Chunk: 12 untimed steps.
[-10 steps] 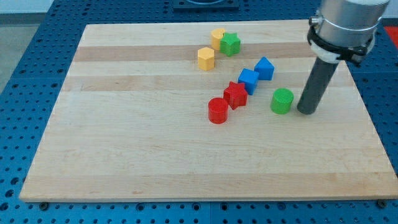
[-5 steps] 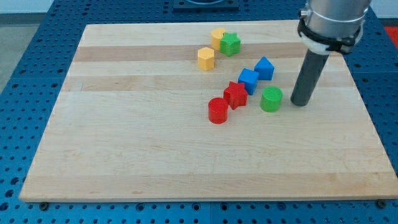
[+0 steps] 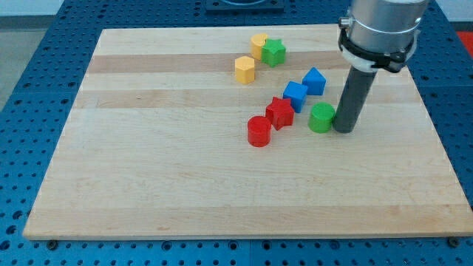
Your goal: Push the green circle into the red star
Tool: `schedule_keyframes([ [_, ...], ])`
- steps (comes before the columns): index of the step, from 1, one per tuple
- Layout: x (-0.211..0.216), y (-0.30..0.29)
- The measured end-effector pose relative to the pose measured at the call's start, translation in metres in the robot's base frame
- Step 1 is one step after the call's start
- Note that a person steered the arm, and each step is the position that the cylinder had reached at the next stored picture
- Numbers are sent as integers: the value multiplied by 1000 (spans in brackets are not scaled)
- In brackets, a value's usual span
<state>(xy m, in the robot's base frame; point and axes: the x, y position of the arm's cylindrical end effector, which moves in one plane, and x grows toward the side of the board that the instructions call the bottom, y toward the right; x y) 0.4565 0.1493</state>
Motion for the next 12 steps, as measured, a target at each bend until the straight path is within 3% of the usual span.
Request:
schedule_keyframes([
  [6, -4, -2],
  [9, -33, 7],
  [12, -33, -22],
])
